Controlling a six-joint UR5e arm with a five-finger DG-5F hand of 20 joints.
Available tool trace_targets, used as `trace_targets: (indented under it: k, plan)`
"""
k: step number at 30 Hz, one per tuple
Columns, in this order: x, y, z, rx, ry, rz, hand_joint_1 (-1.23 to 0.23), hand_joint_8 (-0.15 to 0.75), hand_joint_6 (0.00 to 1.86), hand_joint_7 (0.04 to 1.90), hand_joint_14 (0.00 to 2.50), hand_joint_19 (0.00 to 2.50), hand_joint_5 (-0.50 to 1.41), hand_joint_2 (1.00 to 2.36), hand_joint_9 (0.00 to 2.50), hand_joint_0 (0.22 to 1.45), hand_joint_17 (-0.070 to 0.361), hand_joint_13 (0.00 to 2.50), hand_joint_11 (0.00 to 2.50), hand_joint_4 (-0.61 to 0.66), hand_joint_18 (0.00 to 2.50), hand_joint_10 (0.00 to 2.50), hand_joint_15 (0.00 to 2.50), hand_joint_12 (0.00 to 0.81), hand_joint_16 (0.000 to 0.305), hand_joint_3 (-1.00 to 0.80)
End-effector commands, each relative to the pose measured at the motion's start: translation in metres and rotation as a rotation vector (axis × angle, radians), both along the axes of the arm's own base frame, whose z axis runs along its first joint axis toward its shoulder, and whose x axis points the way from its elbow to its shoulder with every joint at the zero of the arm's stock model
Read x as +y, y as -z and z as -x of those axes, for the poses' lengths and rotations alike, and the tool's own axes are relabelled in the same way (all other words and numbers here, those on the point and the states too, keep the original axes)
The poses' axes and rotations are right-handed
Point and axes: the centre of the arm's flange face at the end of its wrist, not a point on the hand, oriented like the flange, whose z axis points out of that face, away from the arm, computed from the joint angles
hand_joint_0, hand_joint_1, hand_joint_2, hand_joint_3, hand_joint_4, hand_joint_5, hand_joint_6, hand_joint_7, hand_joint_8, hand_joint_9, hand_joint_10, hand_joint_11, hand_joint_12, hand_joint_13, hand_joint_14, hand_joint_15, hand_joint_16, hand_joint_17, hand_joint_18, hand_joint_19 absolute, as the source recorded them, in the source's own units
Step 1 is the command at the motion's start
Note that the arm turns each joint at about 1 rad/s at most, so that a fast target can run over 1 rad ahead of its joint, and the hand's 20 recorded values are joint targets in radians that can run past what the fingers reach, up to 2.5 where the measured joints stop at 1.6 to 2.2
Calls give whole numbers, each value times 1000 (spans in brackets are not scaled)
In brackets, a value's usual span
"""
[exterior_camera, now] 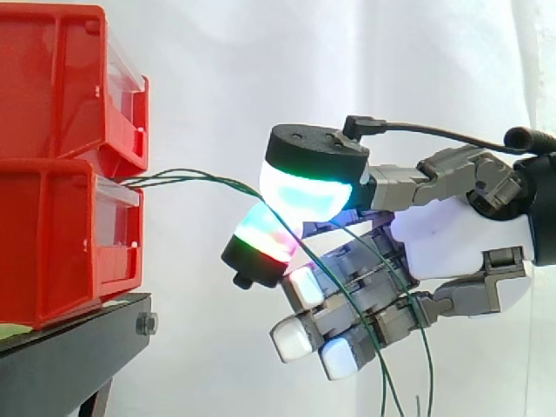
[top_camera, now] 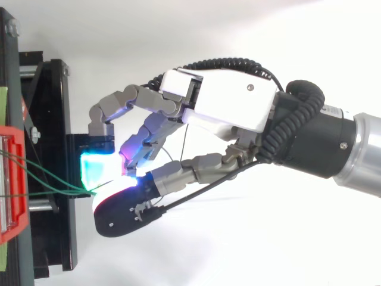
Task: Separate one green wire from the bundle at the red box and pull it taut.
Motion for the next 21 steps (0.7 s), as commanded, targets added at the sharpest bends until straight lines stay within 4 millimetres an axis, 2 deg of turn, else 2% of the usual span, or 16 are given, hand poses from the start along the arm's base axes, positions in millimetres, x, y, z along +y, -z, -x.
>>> trace_targets:
  k: [1,7,16,21]
  plan:
    - [0,0,0,0,0,0,-893,229,926,1060,18,491,-198,1003,967,757,99,911,771,-37,856,21,447,320,44,-468]
    - [0,0,0,0,0,0,-806,246,910,1142,19,538,-172,1001,1040,666,100,938,798,22,876,22,461,331,44,-484]
    - [1,0,0,-2,-1,-6,-552,258,871,1150,18,597,-142,1006,1108,589,103,968,786,36,894,22,479,348,46,-428]
    - [1,0,0,-2,0,-7,-542,264,855,1143,18,609,-143,1012,1103,591,105,967,779,35,893,20,489,356,47,-340]
